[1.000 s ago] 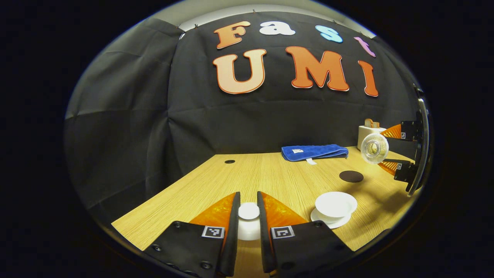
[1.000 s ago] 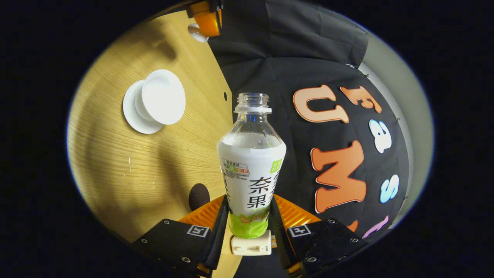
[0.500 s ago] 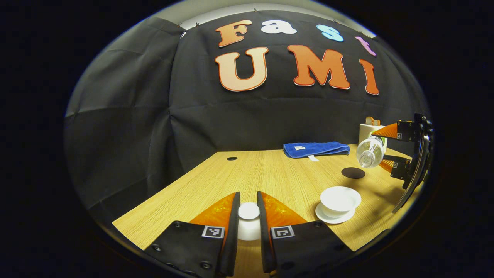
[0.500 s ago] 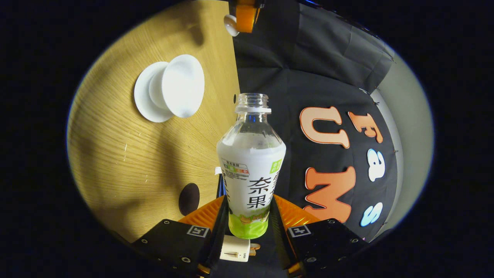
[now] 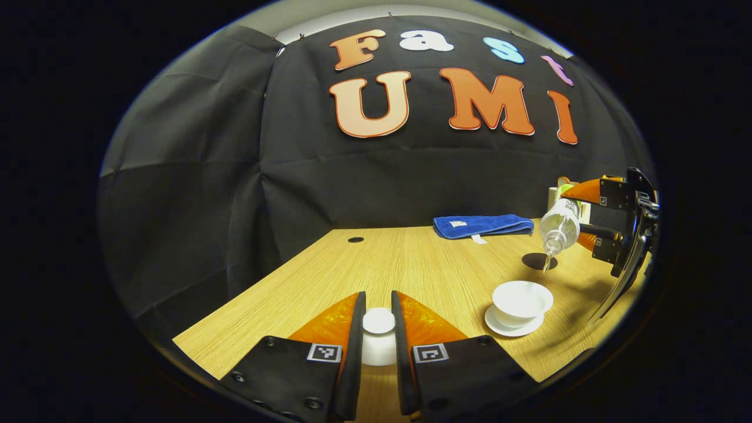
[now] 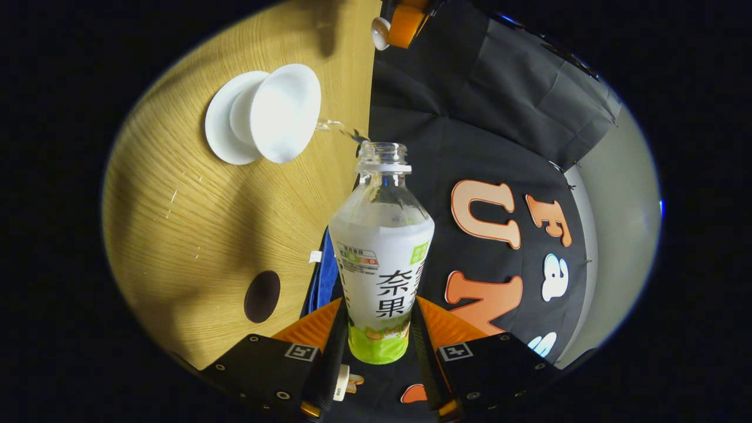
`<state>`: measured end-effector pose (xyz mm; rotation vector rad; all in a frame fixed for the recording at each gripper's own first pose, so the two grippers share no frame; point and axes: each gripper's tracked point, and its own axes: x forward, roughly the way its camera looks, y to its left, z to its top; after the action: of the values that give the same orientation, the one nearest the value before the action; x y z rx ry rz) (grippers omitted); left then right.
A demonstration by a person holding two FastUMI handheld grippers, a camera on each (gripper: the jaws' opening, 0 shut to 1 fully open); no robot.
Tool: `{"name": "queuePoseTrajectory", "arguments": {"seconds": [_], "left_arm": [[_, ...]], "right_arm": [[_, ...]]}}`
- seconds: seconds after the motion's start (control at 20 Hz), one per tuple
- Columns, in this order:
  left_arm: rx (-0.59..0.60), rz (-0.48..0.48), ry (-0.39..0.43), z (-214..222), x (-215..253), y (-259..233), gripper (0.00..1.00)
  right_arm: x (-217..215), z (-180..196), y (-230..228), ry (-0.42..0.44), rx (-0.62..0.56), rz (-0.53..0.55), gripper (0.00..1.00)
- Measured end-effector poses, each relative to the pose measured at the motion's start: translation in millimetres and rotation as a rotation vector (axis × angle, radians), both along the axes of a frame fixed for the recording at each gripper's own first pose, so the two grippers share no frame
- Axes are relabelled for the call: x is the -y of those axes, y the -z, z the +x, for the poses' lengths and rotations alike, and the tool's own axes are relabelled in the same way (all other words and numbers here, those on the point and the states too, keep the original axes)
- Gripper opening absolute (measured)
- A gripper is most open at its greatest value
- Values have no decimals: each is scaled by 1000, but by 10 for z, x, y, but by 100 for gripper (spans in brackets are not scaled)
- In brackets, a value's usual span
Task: Open the teacup lid with one hand, grasp the water bottle and pour water into the teacup with the other hand; after pouring, place the water bottle on the coaster and then close the teacup lid.
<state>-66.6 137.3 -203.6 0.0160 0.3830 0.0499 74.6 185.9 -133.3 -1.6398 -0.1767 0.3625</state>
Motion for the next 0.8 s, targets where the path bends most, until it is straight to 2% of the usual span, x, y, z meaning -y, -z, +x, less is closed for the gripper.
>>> {"name": "queuePoseTrajectory", "arguments": {"seconds": [0.8], "left_arm": [[19,24,-19,-30,-132,-78,30]], "right_arm": [[-5,219,-534,-53,200,-96,60]]}}
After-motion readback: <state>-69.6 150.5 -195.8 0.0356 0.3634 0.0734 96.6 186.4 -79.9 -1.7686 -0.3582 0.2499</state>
